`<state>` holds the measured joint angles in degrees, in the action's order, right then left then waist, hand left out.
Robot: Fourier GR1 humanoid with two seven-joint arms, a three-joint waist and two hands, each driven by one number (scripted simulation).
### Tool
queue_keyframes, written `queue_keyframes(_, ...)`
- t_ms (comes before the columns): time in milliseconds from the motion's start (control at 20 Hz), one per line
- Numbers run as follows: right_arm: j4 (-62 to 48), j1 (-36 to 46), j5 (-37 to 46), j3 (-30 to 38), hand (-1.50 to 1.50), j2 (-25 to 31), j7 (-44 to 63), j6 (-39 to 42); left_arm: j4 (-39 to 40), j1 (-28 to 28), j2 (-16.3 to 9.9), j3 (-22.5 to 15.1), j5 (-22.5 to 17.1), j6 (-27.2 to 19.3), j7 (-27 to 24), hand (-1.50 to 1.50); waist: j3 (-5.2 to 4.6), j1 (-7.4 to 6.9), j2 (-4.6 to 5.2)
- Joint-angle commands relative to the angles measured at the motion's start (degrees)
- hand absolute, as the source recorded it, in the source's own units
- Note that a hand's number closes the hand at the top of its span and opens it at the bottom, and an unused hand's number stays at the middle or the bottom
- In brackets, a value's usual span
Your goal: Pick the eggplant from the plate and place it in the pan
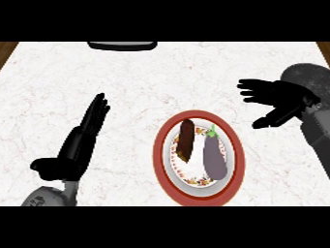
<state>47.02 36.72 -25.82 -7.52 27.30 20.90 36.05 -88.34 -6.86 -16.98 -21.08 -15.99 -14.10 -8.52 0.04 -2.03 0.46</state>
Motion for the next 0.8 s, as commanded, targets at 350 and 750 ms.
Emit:
queue_keyframes(350,-12.28,12.20,10.09,-8.98,-1.50,-6.20,-0.78,16.82,0.14,-1.30,1.70,-0.04,1.51,0.16,0.96,0.00,0.05,-0.36,0.24)
queue_keyframes(750,-11.46,15.39,19.25,-17.73,-1.50,-11.37,-3.35,24.18,3.18,-0.03,2.30,1.30,1.87,1.28,-2.08,0.00,-0.02,0.37,0.11)
